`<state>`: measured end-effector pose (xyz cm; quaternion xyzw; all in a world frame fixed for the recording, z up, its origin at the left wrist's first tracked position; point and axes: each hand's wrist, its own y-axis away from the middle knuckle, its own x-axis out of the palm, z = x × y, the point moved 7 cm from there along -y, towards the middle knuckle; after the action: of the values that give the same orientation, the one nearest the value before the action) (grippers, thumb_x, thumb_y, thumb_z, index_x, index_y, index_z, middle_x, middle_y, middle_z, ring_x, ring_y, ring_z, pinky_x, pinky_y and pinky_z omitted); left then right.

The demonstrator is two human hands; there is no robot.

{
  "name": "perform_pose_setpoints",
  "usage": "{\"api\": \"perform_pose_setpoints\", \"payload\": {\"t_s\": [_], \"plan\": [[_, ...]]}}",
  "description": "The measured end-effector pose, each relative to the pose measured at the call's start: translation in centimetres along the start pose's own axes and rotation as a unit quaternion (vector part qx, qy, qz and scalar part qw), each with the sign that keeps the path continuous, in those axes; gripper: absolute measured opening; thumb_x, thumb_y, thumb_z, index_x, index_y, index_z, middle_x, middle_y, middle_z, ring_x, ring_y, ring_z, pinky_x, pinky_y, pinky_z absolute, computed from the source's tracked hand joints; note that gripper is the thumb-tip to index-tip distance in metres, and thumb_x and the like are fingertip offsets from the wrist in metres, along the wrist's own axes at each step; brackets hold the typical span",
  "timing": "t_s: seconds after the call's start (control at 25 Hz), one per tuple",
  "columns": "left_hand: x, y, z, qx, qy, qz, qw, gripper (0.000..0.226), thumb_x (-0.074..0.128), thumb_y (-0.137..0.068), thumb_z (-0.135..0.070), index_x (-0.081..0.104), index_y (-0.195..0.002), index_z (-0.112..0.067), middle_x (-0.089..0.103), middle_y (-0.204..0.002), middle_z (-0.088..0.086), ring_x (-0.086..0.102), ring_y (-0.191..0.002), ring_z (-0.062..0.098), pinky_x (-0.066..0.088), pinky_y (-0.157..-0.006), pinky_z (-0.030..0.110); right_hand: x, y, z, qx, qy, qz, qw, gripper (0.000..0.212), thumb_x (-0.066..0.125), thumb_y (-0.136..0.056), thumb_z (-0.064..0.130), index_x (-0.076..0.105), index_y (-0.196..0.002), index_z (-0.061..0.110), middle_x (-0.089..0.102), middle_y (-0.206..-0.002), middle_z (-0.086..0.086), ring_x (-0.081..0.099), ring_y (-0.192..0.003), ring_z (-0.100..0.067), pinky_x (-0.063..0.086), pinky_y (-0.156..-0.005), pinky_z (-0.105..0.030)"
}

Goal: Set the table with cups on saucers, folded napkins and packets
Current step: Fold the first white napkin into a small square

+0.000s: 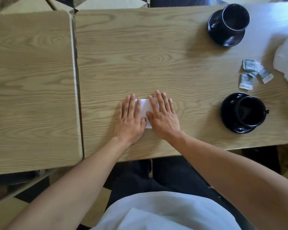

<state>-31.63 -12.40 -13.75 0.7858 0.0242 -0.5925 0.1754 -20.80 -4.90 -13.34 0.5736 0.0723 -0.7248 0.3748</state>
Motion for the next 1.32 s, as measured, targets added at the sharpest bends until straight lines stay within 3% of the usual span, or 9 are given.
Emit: {"api": "perform_pose_setpoints", "payload": {"t_s": [0.12,0.32,0.44,0.56,0.72,0.88,1.0,1.16,1.32], "plan": [[-2.5,0.7,1.4,-0.152,0.126,-0.051,0.979,0.067,0.051,-0.096,-0.033,0.034,-0.15,0.003,0.037,-0.15,0.027,0.038,-0.135,0.045,0.032,-0.111,0.052,-2.1,1.2,-0.7,0.144,-0.055,-0.078,0.985,0.061,0.052,-0.094,0.04,0.04,-0.147,0.013,0.043,-0.144,-0.013,0.041,-0.131,-0.033,0.032,-0.111,-0.042],[-2.7,2.1,2.4,-0.312,0.303,-0.017,0.9,0.058,0.061,-0.088,-0.022,0.045,-0.141,-0.003,0.054,-0.132,0.015,0.051,-0.124,0.033,0.042,-0.099,0.04,-1.4,3.3,-0.6,0.296,-0.216,-0.063,0.928,0.032,0.057,-0.089,0.033,0.06,-0.109,0.008,0.065,-0.103,-0.011,0.061,-0.096,-0.031,0.048,-0.081,-0.041],[-2.2,2.4,2.9,-0.372,0.393,0.018,0.841,0.027,0.064,-0.079,-0.019,0.059,-0.106,-0.014,0.055,-0.09,-0.001,0.055,-0.086,0.025,0.041,-0.067,0.029,-1.0,3.8,-0.3,0.321,-0.328,-0.056,0.887,0.014,0.06,-0.085,0.023,0.055,-0.077,0.013,0.056,-0.067,0.001,0.052,-0.061,-0.02,0.042,-0.059,-0.032],[-2.0,2.6,2.9,-0.405,0.476,0.058,0.779,0.019,0.061,-0.073,-0.014,0.043,-0.068,-0.014,0.04,-0.062,-0.003,0.038,-0.056,0.021,0.025,-0.048,0.025,-0.5,4.4,-0.4,0.345,-0.425,-0.006,0.837,0.035,0.06,-0.082,0.017,0.039,-0.054,0.019,0.037,-0.049,0.008,0.036,-0.052,-0.018,0.029,-0.049,-0.024],[-3.3,2.2,1.6,-0.386,0.514,0.103,0.759,0.013,0.057,-0.07,-0.013,0.044,-0.069,-0.014,0.039,-0.065,0.0,0.035,-0.058,0.02,0.028,-0.055,0.027,-1.0,5.1,-1.0,0.347,-0.504,0.008,0.791,0.026,0.064,-0.08,0.019,0.044,-0.063,0.018,0.044,-0.07,-0.004,0.041,-0.067,-0.019,0.033,-0.065,-0.033],[-4.8,-0.9,-0.8,-0.339,0.562,0.105,0.748,0.016,0.055,-0.055,-0.016,0.046,-0.067,-0.014,0.043,-0.072,0.007,0.04,-0.071,0.023,0.032,-0.062,0.035,-3.6,4.1,-3.5,0.321,-0.542,-0.016,0.776,0.021,0.069,-0.082,0.017,0.054,-0.066,0.018,0.052,-0.068,0.003,0.048,-0.064,-0.016,0.04,-0.062,-0.032],[-6.1,-4.8,-3.4,-0.307,0.555,0.108,0.766,0.014,0.054,-0.052,-0.012,0.051,-0.065,-0.009,0.046,-0.07,0.007,0.043,-0.069,0.024,0.033,-0.057,0.031,-5.8,1.8,-7.2,0.314,-0.573,-0.047,0.756,0.013,0.069,-0.083,0.015,0.071,-0.094,0.007,0.069,-0.086,-0.002,0.064,-0.077,-0.018,0.058,-0.079,-0.043],[-7.1,-11.9,-7.0,-0.287,0.585,0.085,0.754,0.048,0.06,-0.067,0.002,0.063,-0.115,-0.002,0.064,-0.092,0.005,0.061,-0.082,0.023,0.052,-0.071,0.036,-9.4,-3.3,-12.3,0.3,-0.61,-0.059,0.731,0.017,0.064,-0.087,0.008,0.075,-0.1,0.007,0.073,-0.093,-0.006,0.067,-0.083,-0.018,0.058,-0.078,-0.035],[-8.2,-21.0,-9.9,-0.265,0.606,0.036,0.749,0.056,0.056,-0.076,0.013,0.056,-0.123,-0.018,0.063,-0.098,0.008,0.063,-0.078,0.023,0.053,-0.059,0.031,-13.9,-9.9,-18.0,0.268,-0.611,-0.092,0.74,0.031,0.061,-0.086,0.005,0.073,-0.112,0.014,0.075,-0.105,-0.002,0.071,-0.091,-0.016,0.059,-0.08,-0.032]]}}
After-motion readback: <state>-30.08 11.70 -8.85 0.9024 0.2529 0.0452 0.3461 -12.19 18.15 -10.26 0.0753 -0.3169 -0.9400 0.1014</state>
